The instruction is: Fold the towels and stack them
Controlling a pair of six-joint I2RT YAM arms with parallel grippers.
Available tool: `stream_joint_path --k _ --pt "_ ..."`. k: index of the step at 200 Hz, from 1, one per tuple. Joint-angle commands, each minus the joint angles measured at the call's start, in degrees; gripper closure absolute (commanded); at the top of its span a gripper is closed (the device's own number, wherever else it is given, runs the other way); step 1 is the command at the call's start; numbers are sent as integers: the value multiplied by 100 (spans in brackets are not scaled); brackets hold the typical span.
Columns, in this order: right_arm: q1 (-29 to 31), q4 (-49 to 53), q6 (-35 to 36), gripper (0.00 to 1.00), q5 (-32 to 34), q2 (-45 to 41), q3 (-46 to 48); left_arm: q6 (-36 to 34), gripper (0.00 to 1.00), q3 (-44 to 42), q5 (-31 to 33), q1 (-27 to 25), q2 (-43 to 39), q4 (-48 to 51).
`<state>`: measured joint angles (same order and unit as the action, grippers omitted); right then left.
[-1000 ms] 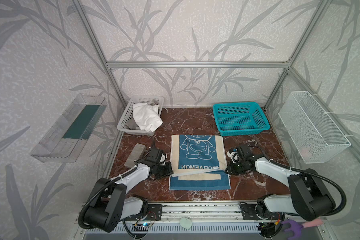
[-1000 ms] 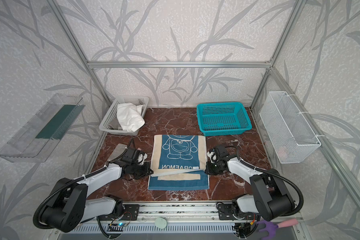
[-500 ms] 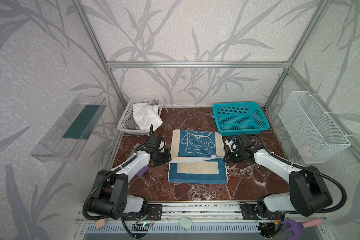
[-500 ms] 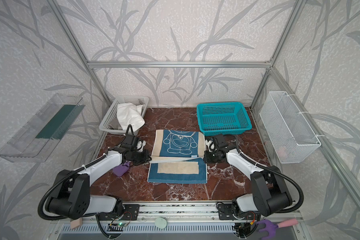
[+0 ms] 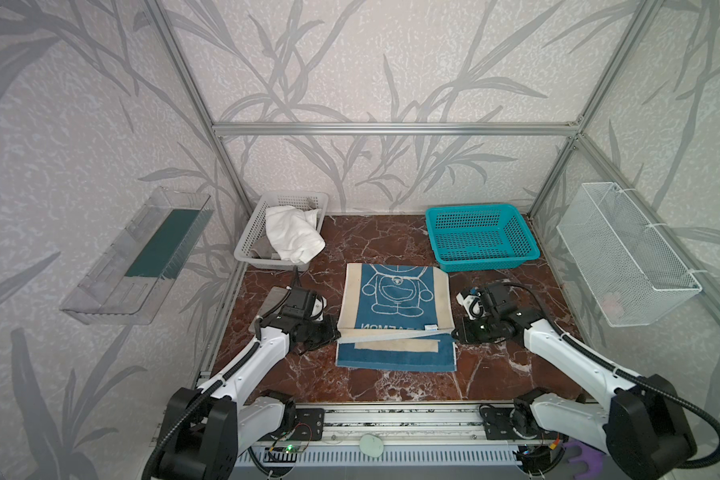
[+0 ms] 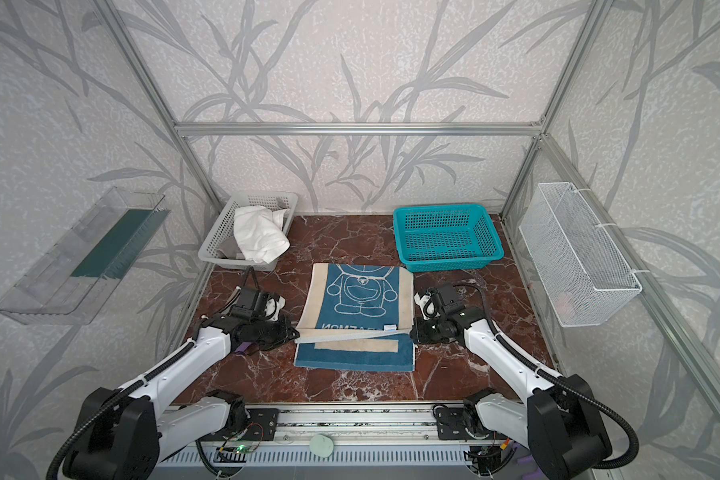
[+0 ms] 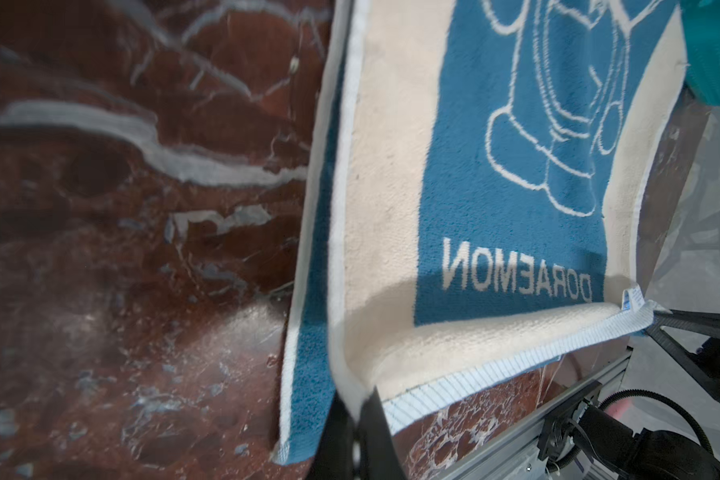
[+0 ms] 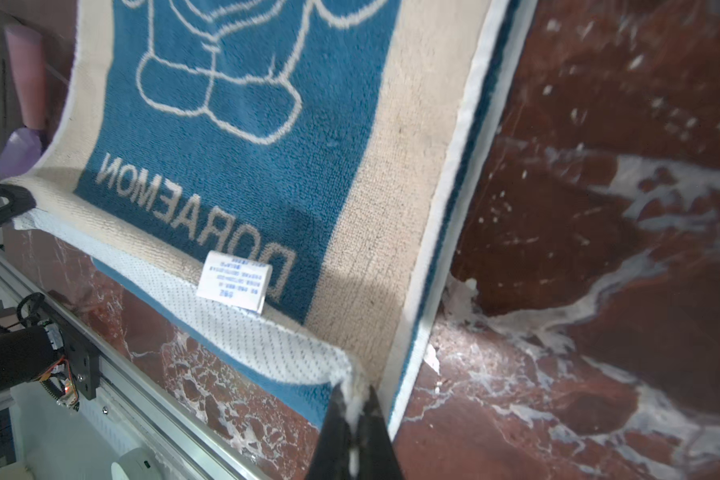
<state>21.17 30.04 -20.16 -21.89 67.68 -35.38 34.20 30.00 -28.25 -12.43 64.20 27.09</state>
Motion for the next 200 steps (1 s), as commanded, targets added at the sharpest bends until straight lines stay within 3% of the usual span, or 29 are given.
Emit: stream_joint_path --k 1,59,94,125,161,200 --pt "17 73 -190 100 -9 208 152 375 100 -308 -38 28 80 -390" --pt "18 -368 -59 100 19 946 82 369 100 -402 -49 30 786 -855" --pt "-8 -146 159 100 188 1260 -425 269 100 -110 96 29 509 -371" --pt "-2 337 214 100 517 563 -619 257 100 252 548 45 -87 293" --pt "61 1054 89 100 613 -475 -561 425 100 446 584 46 -583 751" --pt "459 911 -590 100 438 -1038 -78 709 100 42 456 38 -899 754"
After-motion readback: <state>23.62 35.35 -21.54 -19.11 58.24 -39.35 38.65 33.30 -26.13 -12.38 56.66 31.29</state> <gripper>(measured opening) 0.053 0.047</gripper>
